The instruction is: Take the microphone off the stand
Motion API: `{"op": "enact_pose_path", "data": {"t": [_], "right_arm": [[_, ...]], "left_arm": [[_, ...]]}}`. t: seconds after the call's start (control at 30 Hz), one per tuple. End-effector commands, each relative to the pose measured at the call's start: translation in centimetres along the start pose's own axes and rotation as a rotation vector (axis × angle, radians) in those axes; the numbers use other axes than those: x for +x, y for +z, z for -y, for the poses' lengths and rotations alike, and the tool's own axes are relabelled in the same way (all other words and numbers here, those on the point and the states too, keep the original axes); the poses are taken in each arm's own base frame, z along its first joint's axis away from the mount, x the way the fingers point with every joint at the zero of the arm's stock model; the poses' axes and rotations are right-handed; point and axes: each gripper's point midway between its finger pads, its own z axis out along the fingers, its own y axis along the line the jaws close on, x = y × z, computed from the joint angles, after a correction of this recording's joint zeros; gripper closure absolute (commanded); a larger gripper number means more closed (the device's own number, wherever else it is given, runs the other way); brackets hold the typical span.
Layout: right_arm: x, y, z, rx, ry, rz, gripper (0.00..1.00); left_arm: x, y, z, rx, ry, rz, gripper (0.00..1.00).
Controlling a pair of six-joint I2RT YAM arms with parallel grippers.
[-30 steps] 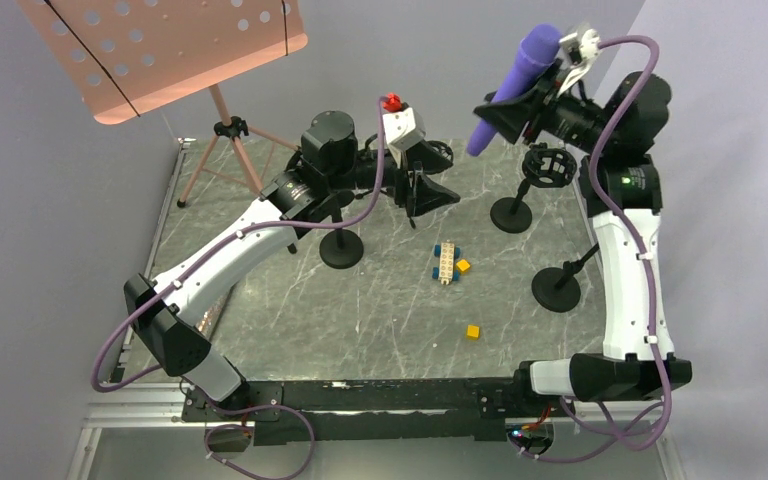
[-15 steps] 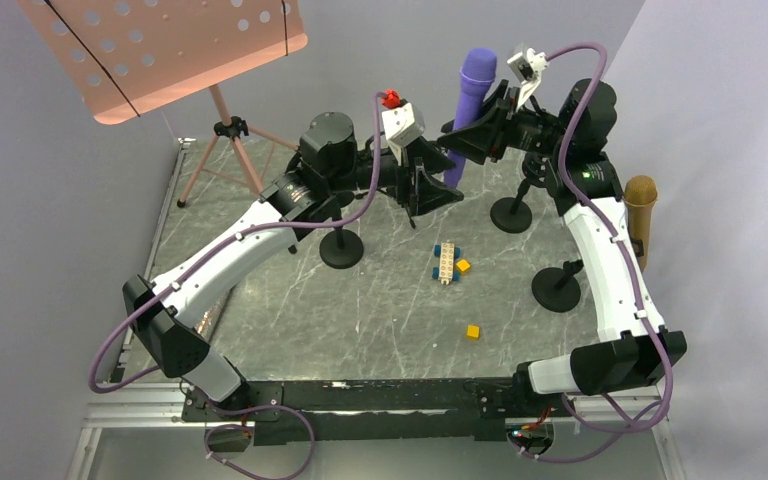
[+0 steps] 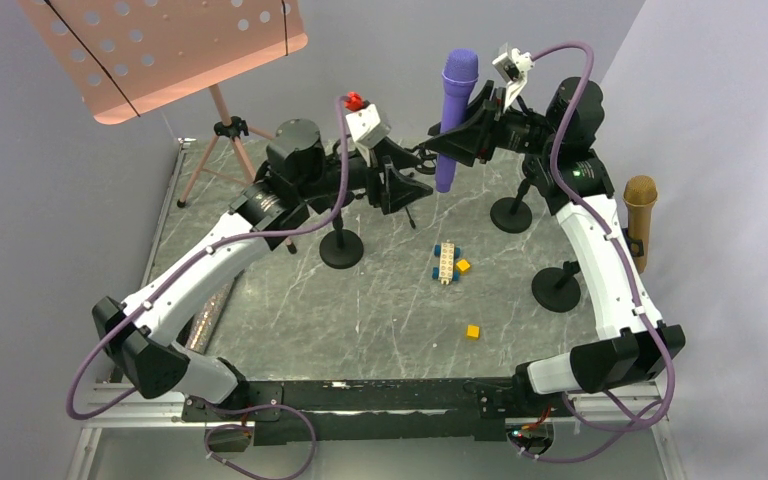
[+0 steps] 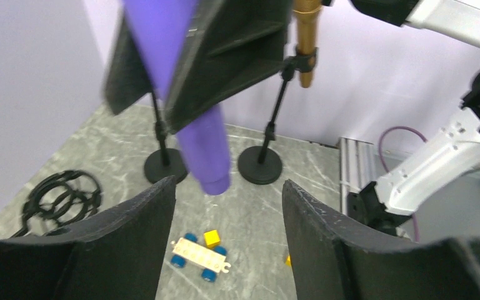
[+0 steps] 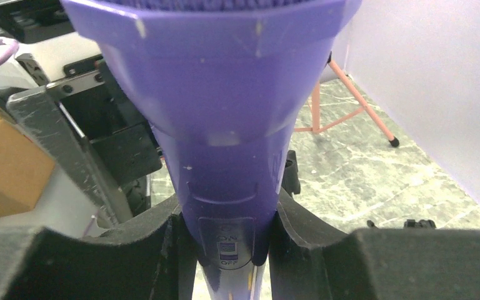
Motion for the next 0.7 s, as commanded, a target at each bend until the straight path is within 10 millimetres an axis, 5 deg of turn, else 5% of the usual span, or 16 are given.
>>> {"op": "enact_pose_path", "data": {"t": [0.0, 0.33, 0.43, 0.5, 0.53, 0.67], "right_arm": [[-2.7, 0.1, -1.8, -0.060, -0.058, 0.050, 1.00], [-2.2, 2.4, -3.0, -0.131, -0.034, 0.055, 1.00], [-1.9, 3.1, -3.0, -0.140, -0.045, 0.056, 1.00], [-1.7, 3.4, -2.7, -0.131, -0.050, 0.058, 1.00], [-1.7, 3.4, -2.5, -0.122, -0.055, 0.060, 0.93], [-2.2, 3.6, -1.1, -0.046, -0.071, 0.074, 0.32]], "left_arm": [[-1.4, -1.3, -1.8, -0.127, 0.019, 0.030, 0.30], [-1.6, 3.1, -0.6, 0.068, -0.059, 0.069, 0.31], [-1.7, 3.4, -0.3, 0.106, -0.056, 0.076, 0.42], [-1.9, 3.3, 0.2, 0.129, -0.039, 0.081, 0.60], [-1.9, 3.1, 0.4, 0.137, -0.031, 0.082, 0.68], [-1.8, 1.6, 0.2, 0.115, -0.031, 0.080, 1.00]]}}
